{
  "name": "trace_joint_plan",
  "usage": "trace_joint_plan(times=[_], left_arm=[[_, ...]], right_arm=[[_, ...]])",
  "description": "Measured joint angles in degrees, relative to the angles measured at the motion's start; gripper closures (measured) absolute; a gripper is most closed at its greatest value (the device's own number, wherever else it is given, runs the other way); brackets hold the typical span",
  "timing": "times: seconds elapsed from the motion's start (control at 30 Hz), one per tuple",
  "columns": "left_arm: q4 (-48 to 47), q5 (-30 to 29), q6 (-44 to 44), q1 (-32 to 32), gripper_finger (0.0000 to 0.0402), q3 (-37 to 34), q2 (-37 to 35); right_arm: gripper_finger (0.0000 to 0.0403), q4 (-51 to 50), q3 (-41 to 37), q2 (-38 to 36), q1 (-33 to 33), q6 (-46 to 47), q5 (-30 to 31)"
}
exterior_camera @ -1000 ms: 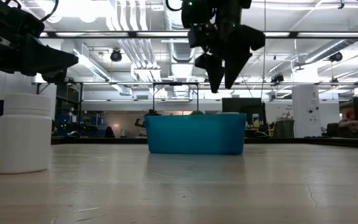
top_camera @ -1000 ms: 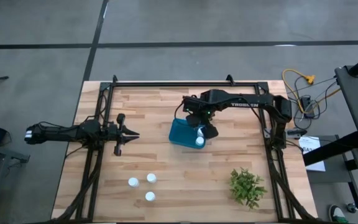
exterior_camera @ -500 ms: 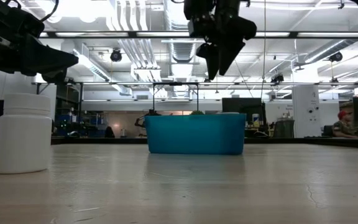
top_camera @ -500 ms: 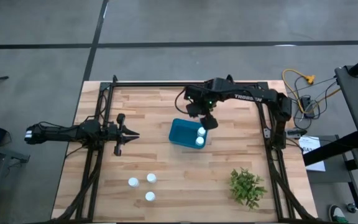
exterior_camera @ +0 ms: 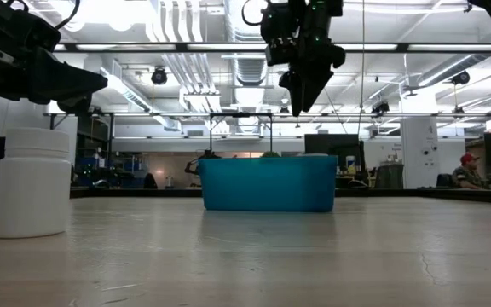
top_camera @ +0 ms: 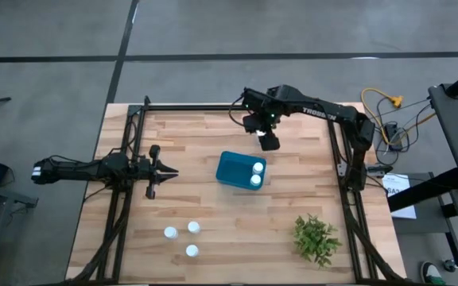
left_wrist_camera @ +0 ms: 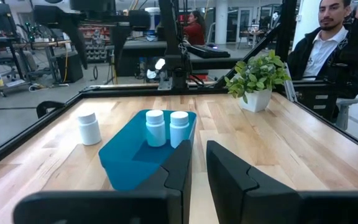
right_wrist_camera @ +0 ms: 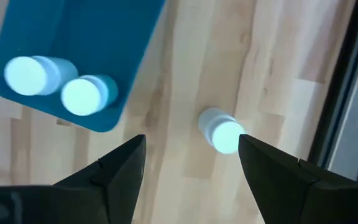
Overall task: Pick and place pill bottles into a basket
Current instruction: Put the white pill bottle into the blue bin
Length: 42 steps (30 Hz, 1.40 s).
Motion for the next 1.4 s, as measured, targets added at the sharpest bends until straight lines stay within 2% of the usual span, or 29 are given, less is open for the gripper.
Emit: trace_joint_plan(times=[0.53, 1.4], left_arm=[[0.02, -0.02, 0.0, 0.0, 0.0369, 0.0, 0.02], [0.0, -0.42, -0.01, 0.0, 0.0369, 0.0, 0.02]], right_arm=[[0.0158, 4.85, -1.65, 0.31, -4.11, -4.25, -0.2], [0.0159, 15.74, -13.77, 0.35, -8.41, -4.96, -0.63]])
